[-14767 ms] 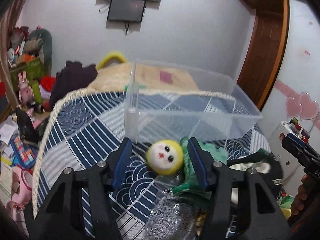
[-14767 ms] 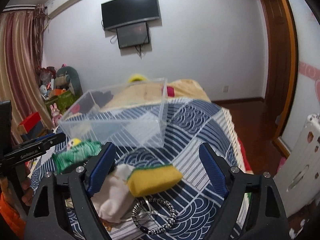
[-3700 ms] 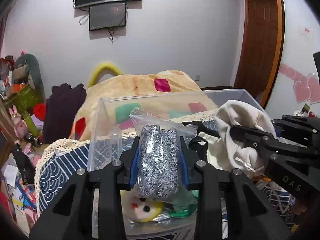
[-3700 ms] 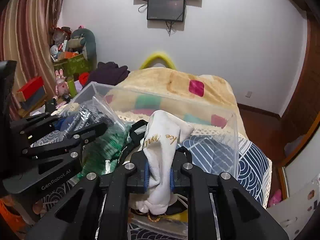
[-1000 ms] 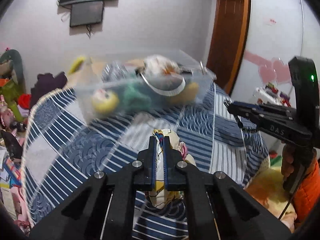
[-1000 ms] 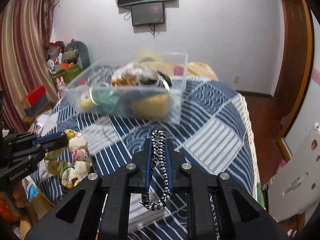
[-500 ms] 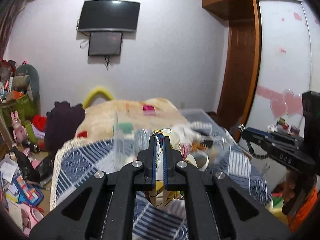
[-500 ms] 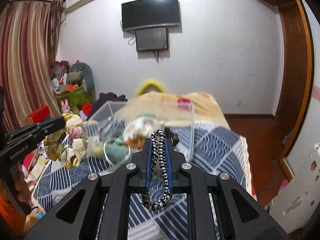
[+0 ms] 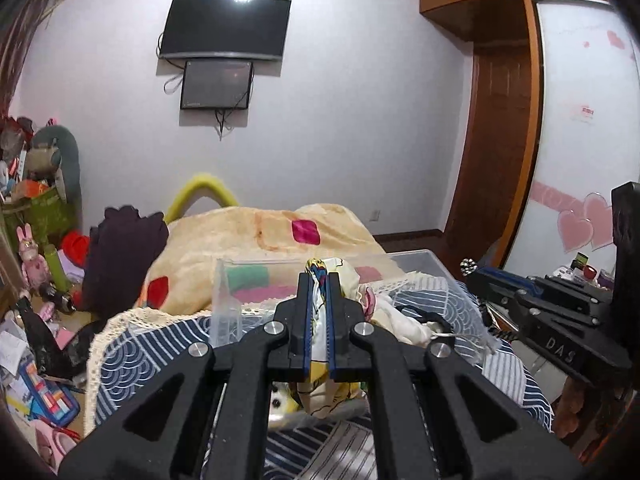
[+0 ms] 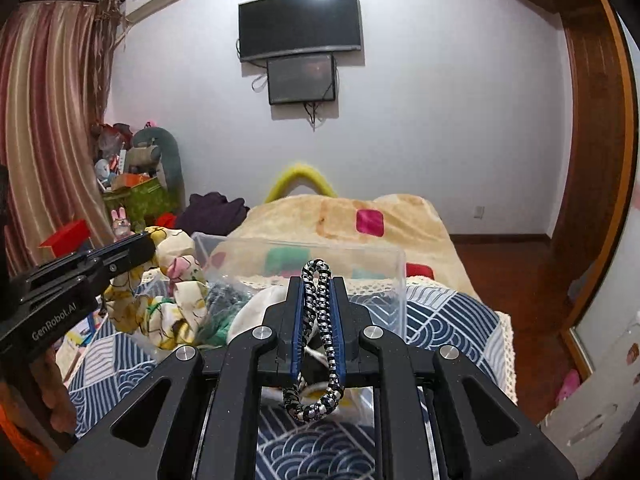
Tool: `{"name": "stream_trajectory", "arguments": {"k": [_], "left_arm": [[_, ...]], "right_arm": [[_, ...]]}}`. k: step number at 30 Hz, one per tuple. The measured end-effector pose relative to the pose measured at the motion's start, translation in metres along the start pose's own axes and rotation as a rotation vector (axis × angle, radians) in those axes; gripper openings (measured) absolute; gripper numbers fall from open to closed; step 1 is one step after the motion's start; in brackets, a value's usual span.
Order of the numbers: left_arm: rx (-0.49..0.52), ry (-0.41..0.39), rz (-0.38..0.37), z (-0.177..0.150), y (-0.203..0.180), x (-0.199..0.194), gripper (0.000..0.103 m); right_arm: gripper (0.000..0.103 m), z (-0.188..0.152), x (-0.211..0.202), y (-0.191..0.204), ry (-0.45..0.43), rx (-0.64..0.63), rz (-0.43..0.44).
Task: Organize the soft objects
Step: 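Lower the scrunchie and bracelet into the clear box and open both tools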
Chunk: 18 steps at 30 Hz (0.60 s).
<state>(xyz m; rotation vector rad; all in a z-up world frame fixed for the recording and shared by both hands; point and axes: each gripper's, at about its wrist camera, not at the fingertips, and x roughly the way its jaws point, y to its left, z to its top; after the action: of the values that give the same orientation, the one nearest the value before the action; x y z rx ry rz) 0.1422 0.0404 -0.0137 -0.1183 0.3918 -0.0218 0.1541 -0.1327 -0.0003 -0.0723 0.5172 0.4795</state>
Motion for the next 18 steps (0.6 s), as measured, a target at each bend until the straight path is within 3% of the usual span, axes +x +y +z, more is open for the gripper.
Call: {"name": "stream_trajectory", "arguments": {"k": [7, 12, 18], "left_arm": [[0.003, 0.084, 0.030, -0.013, 0.005, 0.044, 0.005], [0.007, 0.151, 0.014, -0.028, 0.004, 0.056, 0.006], [-0.001, 0.167, 0.009, -0.030, 0.007, 0.048, 0.024]], "right_arm": [[0.012, -0.011, 0.035, 0.001, 0.088, 0.006, -0.009], [0.025, -0.021, 0.044, 0.000, 0.150, 0.004, -0.002], [0.038, -0.020, 0.032, -0.004, 0.137, 0.003, -0.012]]}}
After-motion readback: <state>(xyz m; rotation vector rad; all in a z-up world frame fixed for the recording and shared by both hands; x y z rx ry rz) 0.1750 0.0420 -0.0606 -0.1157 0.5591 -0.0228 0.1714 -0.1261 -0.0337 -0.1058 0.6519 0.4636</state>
